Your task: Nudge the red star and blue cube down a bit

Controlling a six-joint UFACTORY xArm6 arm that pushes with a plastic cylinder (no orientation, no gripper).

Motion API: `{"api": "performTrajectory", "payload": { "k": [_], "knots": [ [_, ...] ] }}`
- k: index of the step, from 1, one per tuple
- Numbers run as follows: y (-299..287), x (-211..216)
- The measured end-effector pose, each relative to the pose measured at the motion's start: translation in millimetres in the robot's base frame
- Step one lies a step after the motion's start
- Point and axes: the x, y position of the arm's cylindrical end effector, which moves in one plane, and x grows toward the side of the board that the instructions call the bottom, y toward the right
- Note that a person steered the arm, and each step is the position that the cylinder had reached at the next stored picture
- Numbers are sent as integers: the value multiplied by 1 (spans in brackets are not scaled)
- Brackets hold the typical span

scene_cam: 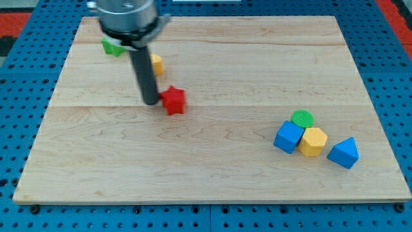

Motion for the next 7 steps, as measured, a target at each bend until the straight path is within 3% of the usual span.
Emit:
{"api": "performTrajectory", "payload": {
  "k": [2,3,4,6,7],
  "knots": [
    [205,0],
    [257,1],
    [242,-30],
    [132,-12],
    [122,-6]
  ]
}}
